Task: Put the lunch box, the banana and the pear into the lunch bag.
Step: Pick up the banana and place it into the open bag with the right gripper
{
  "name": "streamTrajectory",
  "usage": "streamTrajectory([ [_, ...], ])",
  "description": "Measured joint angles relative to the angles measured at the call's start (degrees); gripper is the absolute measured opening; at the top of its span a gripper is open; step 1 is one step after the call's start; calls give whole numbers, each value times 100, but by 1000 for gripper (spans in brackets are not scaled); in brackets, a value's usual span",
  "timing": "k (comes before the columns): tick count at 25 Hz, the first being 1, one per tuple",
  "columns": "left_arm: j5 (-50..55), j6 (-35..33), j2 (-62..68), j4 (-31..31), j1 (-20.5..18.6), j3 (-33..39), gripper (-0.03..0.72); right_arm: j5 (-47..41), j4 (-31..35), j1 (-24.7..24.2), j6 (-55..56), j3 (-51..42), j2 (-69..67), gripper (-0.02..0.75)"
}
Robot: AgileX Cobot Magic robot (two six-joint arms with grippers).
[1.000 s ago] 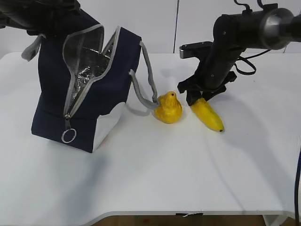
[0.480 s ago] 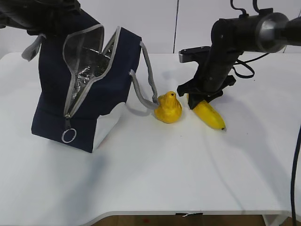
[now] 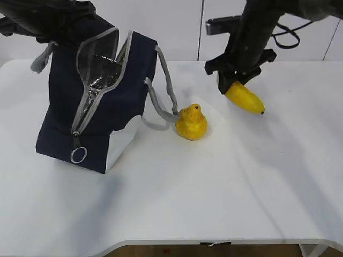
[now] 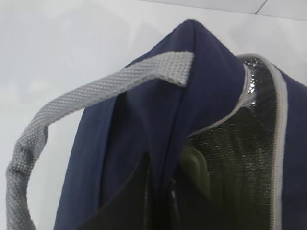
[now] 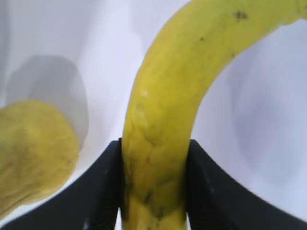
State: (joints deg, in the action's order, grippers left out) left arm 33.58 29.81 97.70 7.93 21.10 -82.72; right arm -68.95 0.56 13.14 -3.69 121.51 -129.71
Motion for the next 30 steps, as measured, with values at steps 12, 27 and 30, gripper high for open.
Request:
streamTrajectory([
  [12,-393,0,0,-462,0,0,-2,-250,1523,0,-386,423,905,306],
  [27,-521,0,0,-724,0,0,-2,-272,4290,717,-2184,425,945,305],
  [30,-534,0,0,-793,0,0,-2,-272,4314,844,-2229,425,774,305],
])
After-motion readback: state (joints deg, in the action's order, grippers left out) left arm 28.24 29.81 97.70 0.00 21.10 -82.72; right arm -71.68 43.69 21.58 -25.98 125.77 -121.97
